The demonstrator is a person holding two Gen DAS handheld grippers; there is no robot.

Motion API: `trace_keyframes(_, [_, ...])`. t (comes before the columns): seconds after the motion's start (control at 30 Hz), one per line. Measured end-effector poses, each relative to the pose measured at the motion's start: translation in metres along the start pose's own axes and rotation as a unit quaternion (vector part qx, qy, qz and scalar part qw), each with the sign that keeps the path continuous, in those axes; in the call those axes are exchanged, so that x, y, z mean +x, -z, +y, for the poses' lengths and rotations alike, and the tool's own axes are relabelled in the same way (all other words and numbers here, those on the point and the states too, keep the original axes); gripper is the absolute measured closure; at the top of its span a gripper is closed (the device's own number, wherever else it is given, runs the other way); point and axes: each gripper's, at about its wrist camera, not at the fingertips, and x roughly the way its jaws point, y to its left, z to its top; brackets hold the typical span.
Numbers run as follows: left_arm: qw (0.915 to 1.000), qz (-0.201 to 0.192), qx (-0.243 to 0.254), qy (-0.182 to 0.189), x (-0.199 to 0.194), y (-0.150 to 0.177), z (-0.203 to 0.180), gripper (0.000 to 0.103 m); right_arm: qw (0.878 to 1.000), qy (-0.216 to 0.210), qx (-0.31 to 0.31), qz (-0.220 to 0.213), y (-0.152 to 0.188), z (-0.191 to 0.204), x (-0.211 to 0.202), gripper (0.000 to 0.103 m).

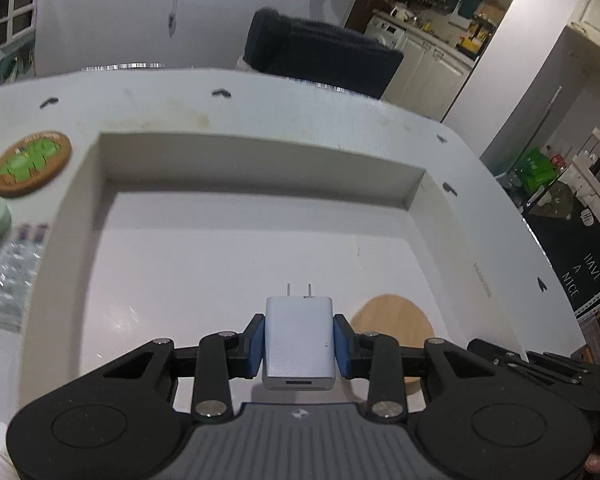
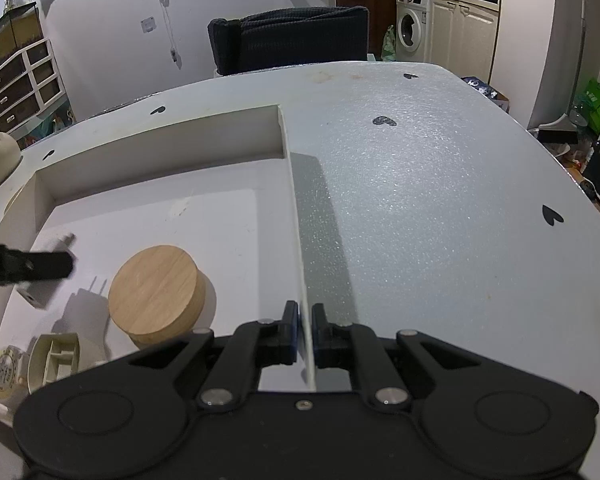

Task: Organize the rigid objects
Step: 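Carry the white charger into the tray beside the disc and release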

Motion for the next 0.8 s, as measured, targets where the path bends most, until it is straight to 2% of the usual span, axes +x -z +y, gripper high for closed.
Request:
trace_keyframes(0.23, [0.9998, 0.018, -0.010, -0.003, 0.012, 0.001, -0.004, 0.065, 1.000, -0.001, -0.001, -0.001, 0.001, -0.001, 0.000, 0.096])
trace_keyframes(0.33, [0.9997, 0.024, -0.010, 0.004, 0.013, 0.000, -0.004, 0.053, 1.000, -0.002, -0.002, -0.001, 0.000, -0.001, 0.000, 0.096])
trace_keyframes(0.4, [0.9997, 0.025, -0.007, -0.002, 0.012, 0.000, -0.006, 0.037, 1.000, -0.002, -0.002, -0.001, 0.000, -0.001, 0.000, 0.096])
trace_keyframes(0.5, [0.9996, 0.029, -0.006, -0.003, 0.010, 0.002, -0.007, 0.026, 1.000, -0.002, -0.001, -0.001, 0.000, -0.001, 0.000, 0.096])
trace_keyframes(0.6, [0.9995, 0.032, -0.004, -0.003, 0.006, 0.004, -0.008, 0.016, 1.000, -0.001, -0.001, -0.001, 0.000, -0.001, 0.000, 0.096])
trace_keyframes(0.8, [0.9997, 0.023, 0.003, 0.002, -0.008, 0.007, -0.009, 0.005, 1.000, -0.002, -0.002, -0.001, 0.000, -0.001, 0.000, 0.096])
